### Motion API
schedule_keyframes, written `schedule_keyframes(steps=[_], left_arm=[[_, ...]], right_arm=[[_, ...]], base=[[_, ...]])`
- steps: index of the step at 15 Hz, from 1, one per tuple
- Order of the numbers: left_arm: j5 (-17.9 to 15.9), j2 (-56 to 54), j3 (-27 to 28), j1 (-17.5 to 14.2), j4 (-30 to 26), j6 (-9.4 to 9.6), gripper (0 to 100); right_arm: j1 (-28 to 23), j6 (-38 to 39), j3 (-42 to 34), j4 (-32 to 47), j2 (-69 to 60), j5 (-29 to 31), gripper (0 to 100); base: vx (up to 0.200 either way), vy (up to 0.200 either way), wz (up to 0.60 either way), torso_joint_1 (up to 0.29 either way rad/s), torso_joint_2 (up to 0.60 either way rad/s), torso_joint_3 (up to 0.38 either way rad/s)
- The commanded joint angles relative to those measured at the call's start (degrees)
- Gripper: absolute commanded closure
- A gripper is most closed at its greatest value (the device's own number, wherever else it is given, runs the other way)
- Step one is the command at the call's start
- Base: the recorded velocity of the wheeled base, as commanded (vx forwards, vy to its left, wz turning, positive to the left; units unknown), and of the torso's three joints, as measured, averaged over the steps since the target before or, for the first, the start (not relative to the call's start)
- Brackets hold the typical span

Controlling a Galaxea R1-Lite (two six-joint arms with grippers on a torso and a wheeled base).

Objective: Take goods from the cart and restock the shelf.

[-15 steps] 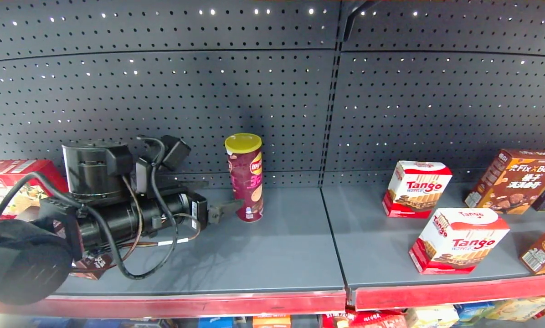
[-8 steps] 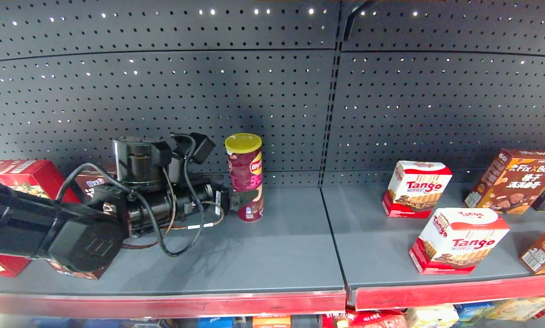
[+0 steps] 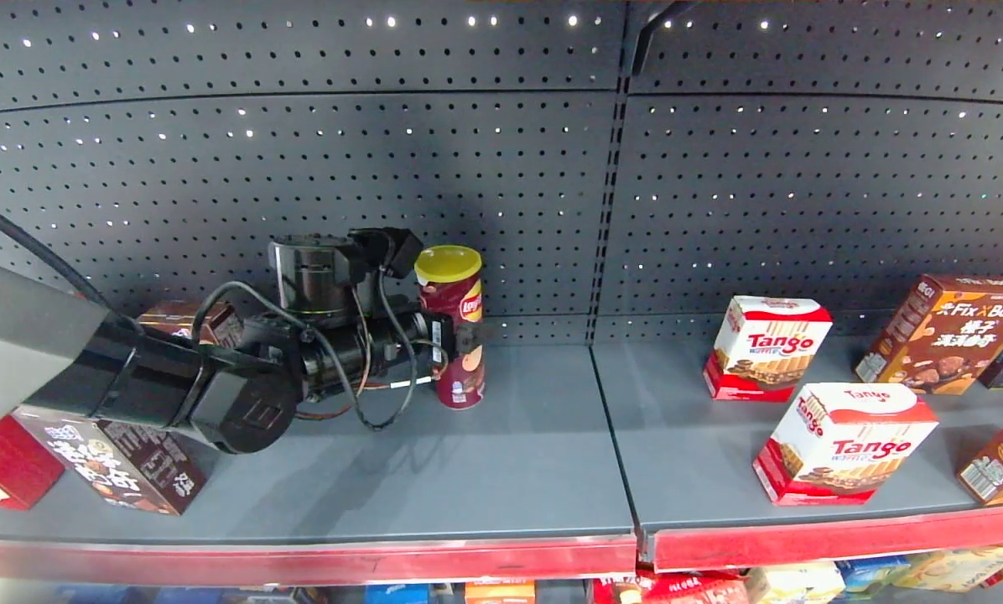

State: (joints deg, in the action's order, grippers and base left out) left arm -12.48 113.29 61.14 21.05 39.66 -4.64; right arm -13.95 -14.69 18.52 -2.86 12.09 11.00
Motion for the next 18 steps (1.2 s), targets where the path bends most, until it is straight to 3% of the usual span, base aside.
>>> schedule_keyframes(steps=[1, 6, 18], left_arm=[[0.1, 0.7, 0.8, 0.3, 0.0, -0.10, 0], [2.2, 1.5, 2.9, -0.1, 0.0, -2.91, 0], [2.2, 4.0, 3.0, -0.1, 0.0, -2.74, 0]], right_arm=[[0.0, 0.0, 0.1, 0.0, 0.1, 0.0, 100], [0.0, 0.0, 0.3, 0.0, 0.1, 0.0, 100], [-0.1, 0.0, 0.8, 0.1, 0.0, 0.2, 100]], base=[[0.000, 0.000, 0.00, 0.000, 0.00, 0.000], [0.000, 0.000, 0.00, 0.000, 0.00, 0.000], [0.000, 0.000, 0.00, 0.000, 0.00, 0.000]])
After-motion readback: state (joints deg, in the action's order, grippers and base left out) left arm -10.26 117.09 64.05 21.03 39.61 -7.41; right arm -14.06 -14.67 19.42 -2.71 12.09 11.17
